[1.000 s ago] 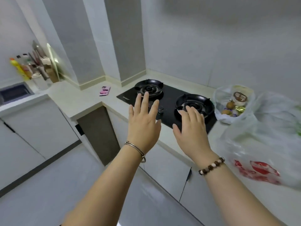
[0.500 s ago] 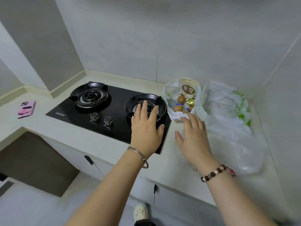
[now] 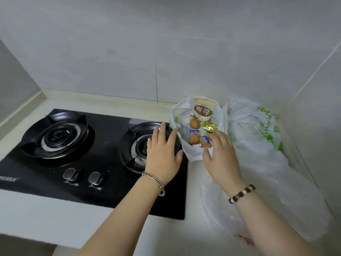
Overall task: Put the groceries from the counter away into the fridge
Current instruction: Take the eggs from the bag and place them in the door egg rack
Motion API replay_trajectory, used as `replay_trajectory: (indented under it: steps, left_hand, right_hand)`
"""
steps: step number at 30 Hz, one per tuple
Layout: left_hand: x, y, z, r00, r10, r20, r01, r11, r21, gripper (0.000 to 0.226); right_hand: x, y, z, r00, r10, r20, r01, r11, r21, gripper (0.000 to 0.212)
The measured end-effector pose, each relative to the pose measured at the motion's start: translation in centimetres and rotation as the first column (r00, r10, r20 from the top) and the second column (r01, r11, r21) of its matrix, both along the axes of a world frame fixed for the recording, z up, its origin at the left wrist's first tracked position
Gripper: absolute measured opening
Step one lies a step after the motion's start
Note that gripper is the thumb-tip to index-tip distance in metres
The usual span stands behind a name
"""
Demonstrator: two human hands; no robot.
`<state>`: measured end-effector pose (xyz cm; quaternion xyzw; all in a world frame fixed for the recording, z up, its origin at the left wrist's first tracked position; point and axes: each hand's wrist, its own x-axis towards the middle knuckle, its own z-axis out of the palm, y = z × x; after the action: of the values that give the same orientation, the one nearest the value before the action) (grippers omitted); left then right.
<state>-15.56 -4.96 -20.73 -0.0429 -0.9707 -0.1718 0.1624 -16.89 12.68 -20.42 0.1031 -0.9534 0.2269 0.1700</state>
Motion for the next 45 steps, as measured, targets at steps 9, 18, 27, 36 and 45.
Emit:
replay_trajectory:
  steps: [9, 18, 27, 36, 45]
  left_hand:
    - [-6.6, -0.1, -2.9, 0.987, -0.142, 0.079, 0.128, 0.979, 0.158, 0.061]
    - [-14.0, 3.9, -5.8, 0.894, -0.336, 0.296, 0.261, 0.929, 0.263, 0.041]
    - [-19.6, 5.9, -9.0, 0.799, -0.165, 0.579, 0.172, 0.984, 0.042, 0.024]
    - [-21.0, 7.1, -10.2, 0.764, -0.147, 0.628, 0.199, 0.98, -0.013, 0.023]
    - [-21.4, 6.4, -10.5, 0.751, -0.197, 0.63, 0.267, 0.964, -0.017, 0.025]
  right_hand:
    - [-5.2, 0.0, -1.2, 0.991, -0.088, 0.098, 0.094, 0.994, -0.057, 0.028]
    - [-9.3, 1.4, -2.3, 0.975, -0.015, 0.22, -0.009, 0.994, 0.107, 0.027]
    - [-11.3, 2.2, -3.6, 0.964, -0.012, 0.265, -0.041, 0.98, 0.194, 0.025]
    - [-11.8, 3.9, -4.0, 0.959, -0.008, 0.284, -0.054, 0.977, 0.207, 0.024]
    - [-13.5, 2.9, -3.8, 0.966, 0.033, 0.258, -0.095, 0.968, 0.232, 0.028]
